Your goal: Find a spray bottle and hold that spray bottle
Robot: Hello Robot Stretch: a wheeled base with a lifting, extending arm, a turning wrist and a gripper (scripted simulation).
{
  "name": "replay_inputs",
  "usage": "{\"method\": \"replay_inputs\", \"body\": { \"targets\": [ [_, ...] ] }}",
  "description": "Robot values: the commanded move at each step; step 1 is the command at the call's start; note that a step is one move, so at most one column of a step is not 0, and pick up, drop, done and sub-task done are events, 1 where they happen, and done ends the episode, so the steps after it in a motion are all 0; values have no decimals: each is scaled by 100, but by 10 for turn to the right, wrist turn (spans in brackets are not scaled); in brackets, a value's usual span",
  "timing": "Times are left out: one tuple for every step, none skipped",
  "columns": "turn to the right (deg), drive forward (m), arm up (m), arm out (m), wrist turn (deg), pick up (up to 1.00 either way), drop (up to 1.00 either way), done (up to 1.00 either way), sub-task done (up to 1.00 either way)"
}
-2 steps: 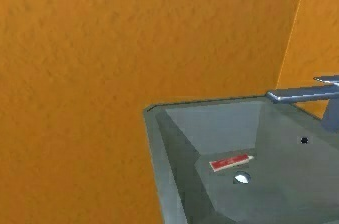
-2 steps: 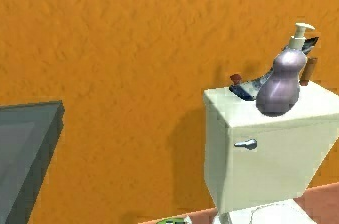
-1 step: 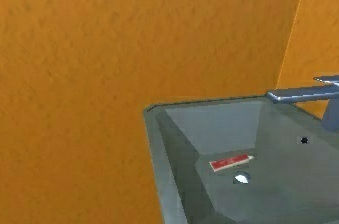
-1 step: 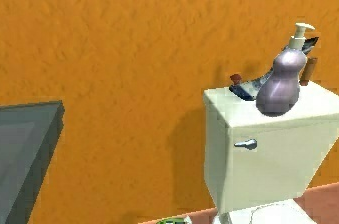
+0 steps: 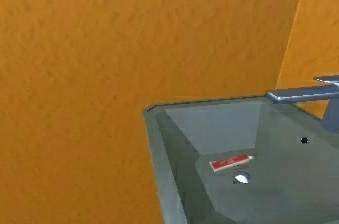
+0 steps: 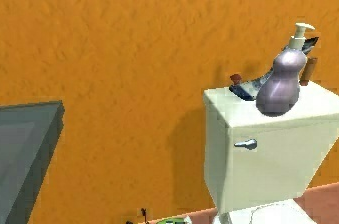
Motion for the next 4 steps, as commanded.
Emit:
{"method": "replay_inputs", "body": {
  "targets": [
    [0, 0, 0, 0, 360, 0, 0, 0, 0],
    [0, 0, -30, 0, 0, 0, 0, 0, 0],
    [0, 0, 0, 0, 0, 100, 0, 0, 0],
    [0, 0, 10, 0, 0, 0, 0, 0, 0]
  ]
}}
